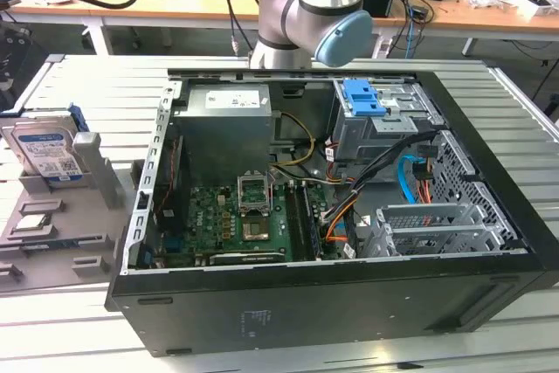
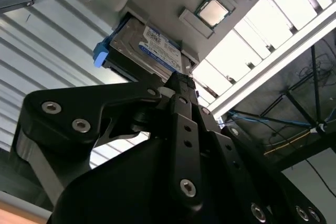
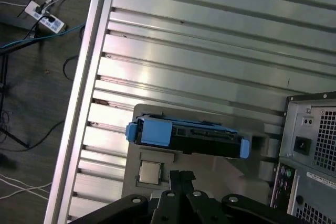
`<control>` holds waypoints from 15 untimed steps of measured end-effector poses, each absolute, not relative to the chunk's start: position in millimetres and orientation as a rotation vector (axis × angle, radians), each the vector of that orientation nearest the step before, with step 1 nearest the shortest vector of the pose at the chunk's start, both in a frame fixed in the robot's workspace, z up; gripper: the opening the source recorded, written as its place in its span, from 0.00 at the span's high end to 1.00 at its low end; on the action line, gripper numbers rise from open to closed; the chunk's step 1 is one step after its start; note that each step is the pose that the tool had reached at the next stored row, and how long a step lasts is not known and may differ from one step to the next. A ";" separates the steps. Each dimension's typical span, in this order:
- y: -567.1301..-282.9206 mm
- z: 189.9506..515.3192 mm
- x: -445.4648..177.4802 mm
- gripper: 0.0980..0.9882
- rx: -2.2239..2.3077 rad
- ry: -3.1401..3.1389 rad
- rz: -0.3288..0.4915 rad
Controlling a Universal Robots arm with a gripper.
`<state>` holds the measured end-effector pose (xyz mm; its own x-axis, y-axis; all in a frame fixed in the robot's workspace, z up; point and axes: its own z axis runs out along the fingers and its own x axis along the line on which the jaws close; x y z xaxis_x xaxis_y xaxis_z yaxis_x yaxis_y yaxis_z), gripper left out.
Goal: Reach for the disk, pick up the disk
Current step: 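Pick up the disk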
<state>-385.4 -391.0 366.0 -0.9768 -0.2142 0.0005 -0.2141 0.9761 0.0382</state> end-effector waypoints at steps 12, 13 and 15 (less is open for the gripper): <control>-391.0 365.9 -385.4 0.99 0.641 -3.066 -0.058; -390.9 365.9 -385.4 0.99 0.676 -3.059 -0.058; -391.0 365.9 -385.4 0.99 0.730 -3.045 -0.058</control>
<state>-385.4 -391.0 365.9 -0.8912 -0.4537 0.0005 -0.4533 0.8905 0.0382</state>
